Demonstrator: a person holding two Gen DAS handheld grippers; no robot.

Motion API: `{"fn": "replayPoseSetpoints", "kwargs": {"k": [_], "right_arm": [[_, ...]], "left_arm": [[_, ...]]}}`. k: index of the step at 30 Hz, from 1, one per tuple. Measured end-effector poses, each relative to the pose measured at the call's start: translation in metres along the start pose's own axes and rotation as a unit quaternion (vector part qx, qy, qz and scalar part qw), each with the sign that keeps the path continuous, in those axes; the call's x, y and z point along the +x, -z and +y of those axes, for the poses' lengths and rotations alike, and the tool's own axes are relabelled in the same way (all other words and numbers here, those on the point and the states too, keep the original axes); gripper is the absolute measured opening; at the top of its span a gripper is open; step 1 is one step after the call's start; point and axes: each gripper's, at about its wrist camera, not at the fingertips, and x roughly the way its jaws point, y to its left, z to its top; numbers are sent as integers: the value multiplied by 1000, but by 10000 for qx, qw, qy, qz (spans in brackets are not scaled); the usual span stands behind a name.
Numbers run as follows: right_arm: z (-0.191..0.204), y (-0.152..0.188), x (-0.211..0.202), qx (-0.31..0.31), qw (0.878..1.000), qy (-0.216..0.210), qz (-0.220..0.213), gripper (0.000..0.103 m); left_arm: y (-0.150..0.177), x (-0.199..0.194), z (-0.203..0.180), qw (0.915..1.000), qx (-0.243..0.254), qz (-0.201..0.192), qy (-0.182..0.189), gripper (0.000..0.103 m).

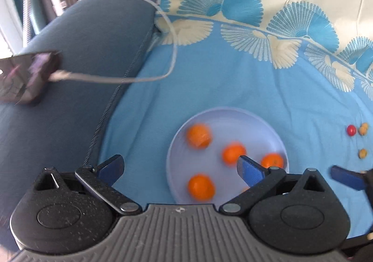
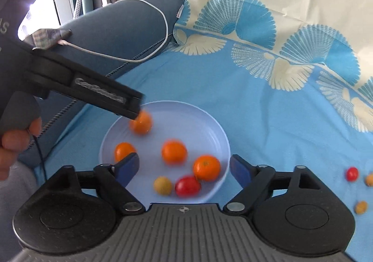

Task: Organize fruits
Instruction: 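Lift both tools away from the plate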

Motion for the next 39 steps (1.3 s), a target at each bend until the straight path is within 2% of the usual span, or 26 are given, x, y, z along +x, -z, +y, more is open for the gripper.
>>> {"fn": "replayPoseSetpoints", "kwargs": {"k": [5, 10, 15, 26, 39], "right_arm": [[9, 20, -49, 335, 9994, -14, 114, 98], [28, 43, -91, 653, 9976, 147, 170, 99], [47, 60, -132, 338, 9985, 366, -230, 101], [60, 82, -199, 224, 9929, 651, -974, 102], [65, 100, -235, 129, 9888, 762, -1275, 102]], "left_arm": [[46, -37, -4, 9994, 138, 281, -138, 103], [88, -74, -8, 9992, 169, 286, -203, 103], [114, -104, -11, 9995, 119, 100, -286, 103], [134, -163, -16, 9977, 128, -589, -294, 103], [146, -196, -24, 9951, 189, -929, -267, 103]]}}
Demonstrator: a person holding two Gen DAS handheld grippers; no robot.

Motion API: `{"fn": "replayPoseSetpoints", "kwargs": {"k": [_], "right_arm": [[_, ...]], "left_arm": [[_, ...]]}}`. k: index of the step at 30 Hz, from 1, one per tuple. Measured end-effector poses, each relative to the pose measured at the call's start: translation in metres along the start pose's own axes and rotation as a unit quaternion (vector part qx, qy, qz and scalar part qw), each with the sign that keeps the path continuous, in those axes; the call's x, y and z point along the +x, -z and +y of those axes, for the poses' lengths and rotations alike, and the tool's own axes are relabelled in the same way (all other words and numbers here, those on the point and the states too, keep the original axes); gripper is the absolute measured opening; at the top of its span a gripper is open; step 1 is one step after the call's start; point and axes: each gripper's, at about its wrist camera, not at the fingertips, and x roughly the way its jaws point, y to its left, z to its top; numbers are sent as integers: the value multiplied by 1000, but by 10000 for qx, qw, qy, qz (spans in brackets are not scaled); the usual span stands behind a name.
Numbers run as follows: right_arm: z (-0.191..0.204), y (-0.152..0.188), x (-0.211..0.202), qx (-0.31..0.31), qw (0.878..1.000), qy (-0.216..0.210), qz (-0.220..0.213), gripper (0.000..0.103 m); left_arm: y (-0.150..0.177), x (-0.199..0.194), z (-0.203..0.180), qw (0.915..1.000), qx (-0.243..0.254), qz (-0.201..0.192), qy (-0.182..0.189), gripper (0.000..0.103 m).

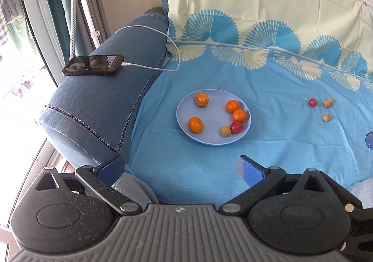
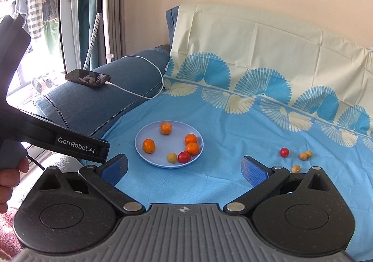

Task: Organize fruits
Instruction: 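Lift both tools away from the plate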

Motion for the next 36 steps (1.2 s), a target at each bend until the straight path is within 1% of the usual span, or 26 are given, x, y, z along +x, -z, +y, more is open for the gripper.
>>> {"fn": "replayPoseSetpoints", "kwargs": {"k": [12, 19, 28, 36], "right_arm": [[3, -1, -5, -125, 9999, -20, -61, 102], [7, -2, -1, -163, 9999, -14, -2, 102], [7, 0, 3, -128, 9999, -18, 58, 102], [0, 3, 11, 6, 9999, -45, 163, 102]], "left_arm": [[1, -4, 3, 10000, -17, -50, 12, 103], [1, -2, 4, 10000, -37, -49, 27, 103], [2, 5, 2, 10000, 7, 51, 38, 103], [2, 19, -2, 9996, 106, 280, 12, 103]]}}
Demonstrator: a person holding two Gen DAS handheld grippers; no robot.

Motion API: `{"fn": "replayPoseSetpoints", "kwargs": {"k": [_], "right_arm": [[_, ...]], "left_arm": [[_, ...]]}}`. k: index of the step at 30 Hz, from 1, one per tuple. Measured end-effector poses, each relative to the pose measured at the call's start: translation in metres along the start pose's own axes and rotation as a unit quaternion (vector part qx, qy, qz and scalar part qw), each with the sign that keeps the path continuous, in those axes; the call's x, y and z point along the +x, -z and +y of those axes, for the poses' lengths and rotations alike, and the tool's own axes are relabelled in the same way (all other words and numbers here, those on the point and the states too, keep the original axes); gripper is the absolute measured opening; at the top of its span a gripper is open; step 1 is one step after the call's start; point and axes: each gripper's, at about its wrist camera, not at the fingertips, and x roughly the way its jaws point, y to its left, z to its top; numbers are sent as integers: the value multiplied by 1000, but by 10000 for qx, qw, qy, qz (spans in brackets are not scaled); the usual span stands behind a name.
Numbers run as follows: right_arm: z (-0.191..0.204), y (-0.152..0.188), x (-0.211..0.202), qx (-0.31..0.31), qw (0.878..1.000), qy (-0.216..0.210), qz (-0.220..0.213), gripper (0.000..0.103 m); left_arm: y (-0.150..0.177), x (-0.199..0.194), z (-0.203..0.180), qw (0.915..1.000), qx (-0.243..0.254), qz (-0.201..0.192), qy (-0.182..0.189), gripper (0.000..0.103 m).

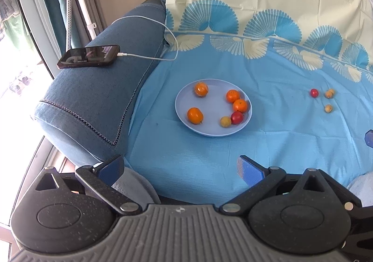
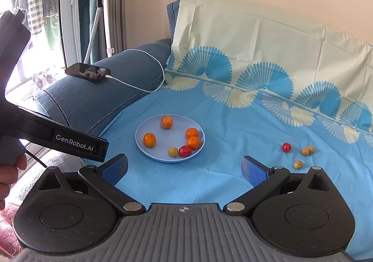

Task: Organize fruits
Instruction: 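Lift both tools away from the plate, then grasp a red cherry tomato with the left tool while the right tool grasps a yellow fruit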

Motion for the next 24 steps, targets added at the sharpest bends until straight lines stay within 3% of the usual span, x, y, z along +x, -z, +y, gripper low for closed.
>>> {"fn": "replayPoseSetpoints", "kwargs": {"k": [6, 12, 19, 24], "right_arm": [[-21, 6, 8, 328, 9992, 199, 57, 102], [-78, 16, 28, 977, 9914, 857, 178, 102], [-191, 29, 65, 1439, 9683, 2040, 121, 102], [-286, 42, 123, 1343, 9513, 2772, 122, 102]], "left_arm": [[-10, 16, -16, 9998, 175, 112, -70, 103], [-42, 44, -55, 9989, 419, 212, 52, 103], [-95, 96, -142, 9948, 781, 277, 598, 103], [-126, 152, -227, 9875, 1102, 331, 1075, 103]]}}
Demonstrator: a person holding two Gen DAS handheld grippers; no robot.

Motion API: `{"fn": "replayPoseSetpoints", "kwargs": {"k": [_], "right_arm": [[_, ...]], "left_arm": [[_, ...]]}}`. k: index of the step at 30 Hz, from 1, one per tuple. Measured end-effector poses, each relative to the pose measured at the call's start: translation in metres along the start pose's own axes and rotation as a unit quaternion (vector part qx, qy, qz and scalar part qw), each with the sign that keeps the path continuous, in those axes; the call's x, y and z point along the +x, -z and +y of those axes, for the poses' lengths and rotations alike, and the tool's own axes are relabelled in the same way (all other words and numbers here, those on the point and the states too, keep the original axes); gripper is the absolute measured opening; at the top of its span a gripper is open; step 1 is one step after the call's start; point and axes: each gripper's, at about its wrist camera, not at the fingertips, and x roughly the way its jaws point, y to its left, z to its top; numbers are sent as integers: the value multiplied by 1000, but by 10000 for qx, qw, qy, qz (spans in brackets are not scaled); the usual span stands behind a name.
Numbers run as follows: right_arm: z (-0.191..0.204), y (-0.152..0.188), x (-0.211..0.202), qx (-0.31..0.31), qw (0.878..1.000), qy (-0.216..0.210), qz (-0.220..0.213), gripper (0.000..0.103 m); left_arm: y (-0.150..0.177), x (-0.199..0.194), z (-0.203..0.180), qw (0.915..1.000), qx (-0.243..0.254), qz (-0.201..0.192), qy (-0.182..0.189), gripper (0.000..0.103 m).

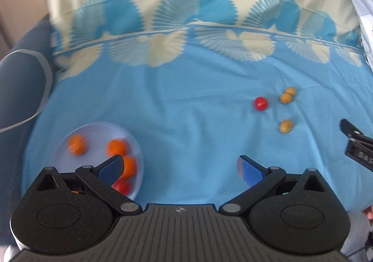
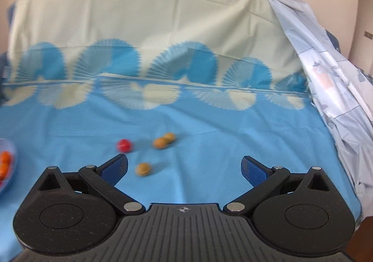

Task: Organize fruits
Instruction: 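Grasp a red cherry tomato with the left tool while the right tool grasps a yellow fruit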

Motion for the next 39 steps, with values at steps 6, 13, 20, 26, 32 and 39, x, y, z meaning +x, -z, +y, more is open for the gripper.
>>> {"fn": "replayPoseSetpoints", "kwargs": {"k": [6, 13, 20, 26, 32, 39], "right_arm": [[-28, 0, 130, -148, 9995, 1, 273, 102], [-21, 10, 224, -671, 9950, -593, 448, 102], [-8, 0, 259, -772, 9900, -1142, 315, 102], [-7, 1, 251, -829, 9879, -1304, 154, 64], [8, 1, 229, -991, 9856, -1321, 358, 26], [-24, -20, 172, -401, 9939, -991, 281, 26]], "left_arm": [[-45, 97, -68, 9983, 355, 224, 399, 103], [-71, 190, -116, 9944, 873, 375, 458, 103], [-81, 223, -119, 9939, 787, 473, 604, 103], [-76, 200, -117, 9939, 715, 201, 816, 49], [-77, 166, -118, 9910, 914, -39, 980, 33], [-68, 89, -86, 9935, 627, -253, 918, 33]]}}
